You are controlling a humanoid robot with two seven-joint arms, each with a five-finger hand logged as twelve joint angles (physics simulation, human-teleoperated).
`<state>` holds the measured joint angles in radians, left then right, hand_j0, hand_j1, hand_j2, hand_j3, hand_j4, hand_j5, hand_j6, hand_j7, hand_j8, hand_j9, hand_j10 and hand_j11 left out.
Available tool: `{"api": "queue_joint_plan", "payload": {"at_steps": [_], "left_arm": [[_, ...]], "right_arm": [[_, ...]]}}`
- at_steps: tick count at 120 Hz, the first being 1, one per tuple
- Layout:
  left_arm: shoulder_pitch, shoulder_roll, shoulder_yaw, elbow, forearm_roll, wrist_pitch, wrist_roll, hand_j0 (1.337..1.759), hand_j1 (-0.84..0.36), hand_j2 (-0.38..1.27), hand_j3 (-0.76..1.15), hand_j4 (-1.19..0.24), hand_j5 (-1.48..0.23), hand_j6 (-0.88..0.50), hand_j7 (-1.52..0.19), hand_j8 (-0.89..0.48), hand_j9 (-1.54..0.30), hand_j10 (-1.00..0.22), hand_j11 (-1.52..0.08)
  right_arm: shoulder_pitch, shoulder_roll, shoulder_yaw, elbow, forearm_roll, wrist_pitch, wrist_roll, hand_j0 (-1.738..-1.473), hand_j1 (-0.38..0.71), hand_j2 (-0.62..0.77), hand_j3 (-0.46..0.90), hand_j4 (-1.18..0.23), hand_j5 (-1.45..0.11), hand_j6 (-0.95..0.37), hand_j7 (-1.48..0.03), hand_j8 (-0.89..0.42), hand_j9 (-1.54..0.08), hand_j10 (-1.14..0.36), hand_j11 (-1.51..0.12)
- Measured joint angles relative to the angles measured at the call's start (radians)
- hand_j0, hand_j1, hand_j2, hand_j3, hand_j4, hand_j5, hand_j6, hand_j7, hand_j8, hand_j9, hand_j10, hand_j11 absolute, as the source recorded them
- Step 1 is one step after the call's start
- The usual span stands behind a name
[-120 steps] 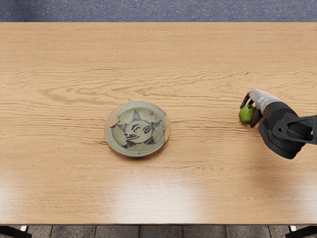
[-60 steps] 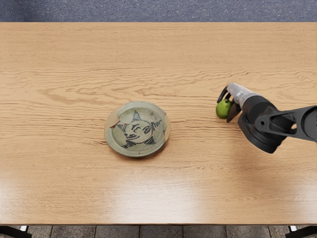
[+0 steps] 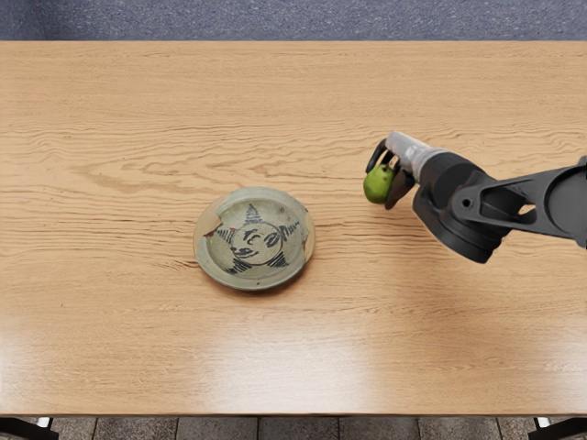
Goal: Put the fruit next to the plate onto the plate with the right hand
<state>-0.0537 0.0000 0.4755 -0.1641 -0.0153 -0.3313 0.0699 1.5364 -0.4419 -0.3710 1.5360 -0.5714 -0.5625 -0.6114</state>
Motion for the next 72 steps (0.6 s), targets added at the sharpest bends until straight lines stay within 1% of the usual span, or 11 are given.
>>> {"api": "queue_joint_plan", "payload": {"at_steps": [13, 46, 60, 72], "left_arm": [[0.000, 0.000, 0.000, 0.000, 0.000, 0.000, 0.000, 1.658, 0.35, 0.00, 0.00, 0.00, 0.00, 0.00, 0.00, 0.00, 0.00, 0.00, 0.00], [0.000, 0.000, 0.000, 0.000, 0.000, 0.000, 0.000, 1.658, 0.35, 0.00, 0.00, 0.00, 0.00, 0.00, 0.00, 0.00, 0.00, 0.00, 0.00], [0.000, 0.000, 0.000, 0.000, 0.000, 0.000, 0.000, 1.658, 0.35, 0.00, 0.00, 0.00, 0.00, 0.00, 0.00, 0.00, 0.00, 0.00, 0.00], [0.000, 0.000, 0.000, 0.000, 0.000, 0.000, 0.000, 1.658, 0.35, 0.00, 0.00, 0.00, 0.00, 0.00, 0.00, 0.00, 0.00, 0.00, 0.00]], "right_arm": [[0.006, 0.020, 0.021, -0.001, 0.000, 0.012, 0.000, -1.657, 0.31, 0.31, 0.00, -0.54, -0.99, -0.40, -0.95, -0.44, -0.97, -0.71, -0.97], [0.029, 0.110, 0.070, -0.001, 0.034, 0.030, 0.000, -1.657, 0.32, 0.38, 0.00, -0.54, -1.04, -0.39, -0.99, -0.43, -1.02, -0.74, -1.02], [0.038, 0.137, 0.084, 0.000, 0.042, 0.031, 0.001, -1.658, 0.34, 0.47, 0.00, -0.55, -1.06, -0.39, -1.01, -0.44, -1.03, -0.76, -1.04], [0.041, 0.158, 0.099, -0.001, 0.046, 0.032, 0.002, -1.658, 0.35, 0.49, 0.00, -0.55, -1.07, -0.39, -1.02, -0.44, -1.05, -0.76, -1.05]]}}
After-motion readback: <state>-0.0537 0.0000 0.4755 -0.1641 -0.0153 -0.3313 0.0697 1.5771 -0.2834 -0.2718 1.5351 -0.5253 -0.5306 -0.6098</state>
